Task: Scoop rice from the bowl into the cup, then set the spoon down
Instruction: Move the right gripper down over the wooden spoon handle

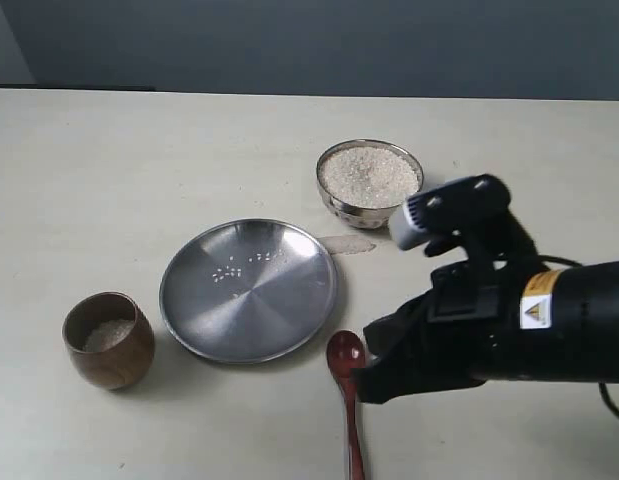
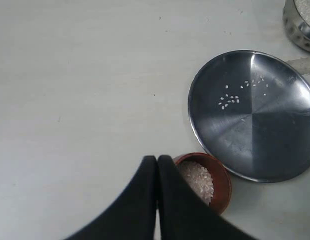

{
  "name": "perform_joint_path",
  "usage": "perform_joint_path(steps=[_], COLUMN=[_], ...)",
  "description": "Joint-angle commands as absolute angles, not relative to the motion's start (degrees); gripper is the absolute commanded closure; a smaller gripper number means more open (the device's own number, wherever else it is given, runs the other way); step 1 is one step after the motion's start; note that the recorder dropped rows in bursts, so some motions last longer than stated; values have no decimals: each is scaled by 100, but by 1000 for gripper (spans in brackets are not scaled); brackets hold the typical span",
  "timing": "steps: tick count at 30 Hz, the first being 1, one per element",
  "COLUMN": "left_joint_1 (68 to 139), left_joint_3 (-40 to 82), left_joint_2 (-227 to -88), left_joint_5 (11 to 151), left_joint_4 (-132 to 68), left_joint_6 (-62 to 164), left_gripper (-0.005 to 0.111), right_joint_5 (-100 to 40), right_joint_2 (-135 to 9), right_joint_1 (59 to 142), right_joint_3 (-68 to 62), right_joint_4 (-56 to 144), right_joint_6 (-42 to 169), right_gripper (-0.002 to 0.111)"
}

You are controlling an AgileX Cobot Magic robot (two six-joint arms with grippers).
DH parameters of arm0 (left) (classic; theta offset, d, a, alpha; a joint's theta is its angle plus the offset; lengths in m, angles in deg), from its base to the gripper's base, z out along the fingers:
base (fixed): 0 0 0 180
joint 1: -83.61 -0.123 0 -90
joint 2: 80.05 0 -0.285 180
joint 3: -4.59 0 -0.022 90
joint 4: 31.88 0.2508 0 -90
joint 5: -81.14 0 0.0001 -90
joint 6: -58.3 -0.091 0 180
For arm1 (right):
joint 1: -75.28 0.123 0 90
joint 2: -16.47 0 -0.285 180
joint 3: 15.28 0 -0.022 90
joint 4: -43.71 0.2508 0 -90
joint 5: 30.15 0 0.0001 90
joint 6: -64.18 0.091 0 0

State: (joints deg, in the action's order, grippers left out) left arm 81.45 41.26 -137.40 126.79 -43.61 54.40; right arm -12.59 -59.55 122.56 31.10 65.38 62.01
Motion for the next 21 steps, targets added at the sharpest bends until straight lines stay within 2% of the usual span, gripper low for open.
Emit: perform_joint_path(steps=[1, 8, 21], left_joint_1=[8143, 8143, 8143], left_joint_3=[4101, 4101, 4101], left_joint_2=[-13742, -13742, -13742], left_joint_5=[12614, 12602, 12602], left_joint_4=[-4340, -4339, -4339], left_joint_6=[5442, 5442, 5442], left_gripper=[106, 106, 106], right_joint_5=[-1545, -1958, -1849], right_joint_2=[-6885, -7882, -8019], right_joint_1=[12514, 12901, 13139], right_joint_3=[3137, 3209, 3209], right_joint_4=[6495, 7103, 7282], right_joint_6=[6621, 6874, 6959], right_gripper=[109, 109, 109])
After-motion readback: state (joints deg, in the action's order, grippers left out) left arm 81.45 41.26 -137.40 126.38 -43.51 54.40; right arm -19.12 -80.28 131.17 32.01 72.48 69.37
